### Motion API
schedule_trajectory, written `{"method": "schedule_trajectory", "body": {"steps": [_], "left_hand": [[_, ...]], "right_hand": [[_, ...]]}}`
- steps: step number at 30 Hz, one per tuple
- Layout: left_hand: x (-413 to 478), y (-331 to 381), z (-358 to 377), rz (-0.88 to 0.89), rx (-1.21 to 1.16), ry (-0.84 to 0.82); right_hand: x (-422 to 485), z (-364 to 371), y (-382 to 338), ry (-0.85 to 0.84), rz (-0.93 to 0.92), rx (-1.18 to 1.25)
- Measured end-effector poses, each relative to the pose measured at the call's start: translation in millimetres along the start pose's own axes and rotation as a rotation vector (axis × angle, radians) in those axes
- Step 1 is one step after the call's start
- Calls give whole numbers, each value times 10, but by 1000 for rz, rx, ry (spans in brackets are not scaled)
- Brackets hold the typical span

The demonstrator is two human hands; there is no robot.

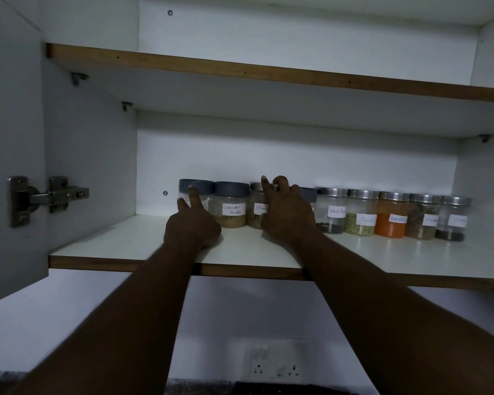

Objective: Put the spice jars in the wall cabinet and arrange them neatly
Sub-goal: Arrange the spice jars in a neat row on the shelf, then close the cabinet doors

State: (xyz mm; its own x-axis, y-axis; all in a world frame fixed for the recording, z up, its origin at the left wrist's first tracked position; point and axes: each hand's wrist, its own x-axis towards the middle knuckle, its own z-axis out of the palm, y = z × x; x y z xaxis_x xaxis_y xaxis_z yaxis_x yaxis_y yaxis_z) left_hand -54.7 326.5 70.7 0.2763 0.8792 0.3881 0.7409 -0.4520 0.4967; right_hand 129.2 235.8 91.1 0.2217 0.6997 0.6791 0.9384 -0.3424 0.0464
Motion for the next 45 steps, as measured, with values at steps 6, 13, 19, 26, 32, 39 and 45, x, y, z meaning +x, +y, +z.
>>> {"method": "schedule_trajectory", "body": {"steps": [6,13,19,26,32,39,45], "left_hand": [[-15,6,-11,3,-20,11],[-88,-14,13,12,-91,146],[-185,-14,8,162,262,91],[-596,27,-213,341,365,-93],[-1069,-66,-260,478,425,67],[-1567,-109,-390,462,327,122],[-2281,-78,-681,355,208,55]], "right_hand": [[-65,-79,-9,-13,-3,78],[-161,-122,-60,135,-112,201],[-347,-126,-111,-237,-165,200],[-652,-404,-180,-344,-107,162],[-1104,-502,-298,-350,-63,46],[-1724,-769,-460,-268,-87,23],[-2212,-1241,-620,-266,-73,136]]}}
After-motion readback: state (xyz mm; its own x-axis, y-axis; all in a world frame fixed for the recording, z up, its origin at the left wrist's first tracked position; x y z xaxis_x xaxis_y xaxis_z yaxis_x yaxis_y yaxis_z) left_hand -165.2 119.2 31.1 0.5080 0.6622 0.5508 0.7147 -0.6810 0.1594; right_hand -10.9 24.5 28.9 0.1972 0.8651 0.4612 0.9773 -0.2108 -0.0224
